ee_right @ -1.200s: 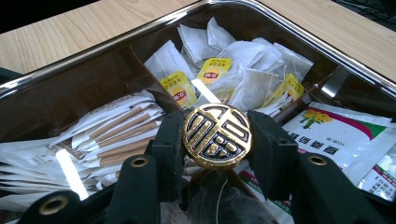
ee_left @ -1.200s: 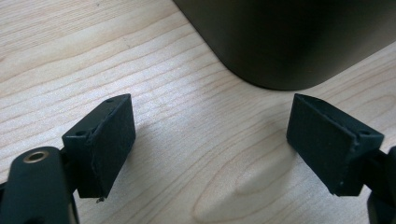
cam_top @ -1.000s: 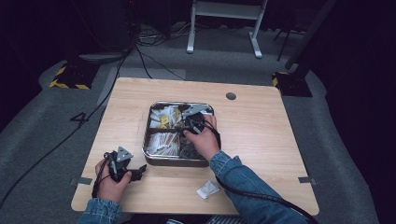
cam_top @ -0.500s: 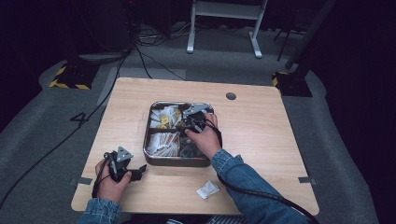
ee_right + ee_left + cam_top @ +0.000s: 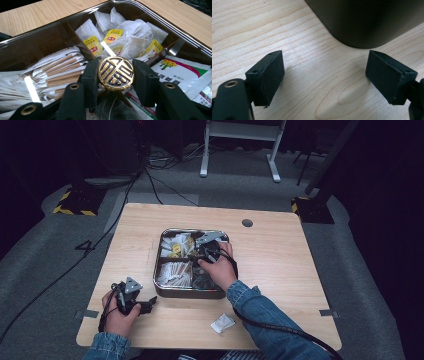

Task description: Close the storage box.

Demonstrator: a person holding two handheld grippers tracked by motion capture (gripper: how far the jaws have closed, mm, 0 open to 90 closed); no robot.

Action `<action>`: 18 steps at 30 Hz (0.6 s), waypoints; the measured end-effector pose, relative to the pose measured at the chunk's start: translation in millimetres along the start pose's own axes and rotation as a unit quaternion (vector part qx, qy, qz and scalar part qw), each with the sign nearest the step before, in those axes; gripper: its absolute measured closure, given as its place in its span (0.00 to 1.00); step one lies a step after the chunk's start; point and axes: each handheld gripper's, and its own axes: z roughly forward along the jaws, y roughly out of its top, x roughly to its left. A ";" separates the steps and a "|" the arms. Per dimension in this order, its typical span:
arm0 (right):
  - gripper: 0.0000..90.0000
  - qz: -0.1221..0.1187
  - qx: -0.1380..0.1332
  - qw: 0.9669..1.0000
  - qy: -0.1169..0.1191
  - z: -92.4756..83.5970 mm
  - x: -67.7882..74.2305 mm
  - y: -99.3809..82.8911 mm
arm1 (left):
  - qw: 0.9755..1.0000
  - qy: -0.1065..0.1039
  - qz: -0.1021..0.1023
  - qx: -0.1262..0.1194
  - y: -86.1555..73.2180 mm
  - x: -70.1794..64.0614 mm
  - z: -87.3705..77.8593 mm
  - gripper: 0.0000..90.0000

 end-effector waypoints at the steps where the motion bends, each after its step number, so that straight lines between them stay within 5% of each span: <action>1: 0.65 0.001 0.000 1.000 0.000 0.1 0.1 0.0 | 1.000 0.000 0.000 0.000 0.0 0.0 0.0 0.18; 18: 0.46 0.010 -0.028 1.000 0.002 -18.6 -4.5 5.2 | 1.000 0.000 0.000 0.000 0.0 0.1 0.0 0.18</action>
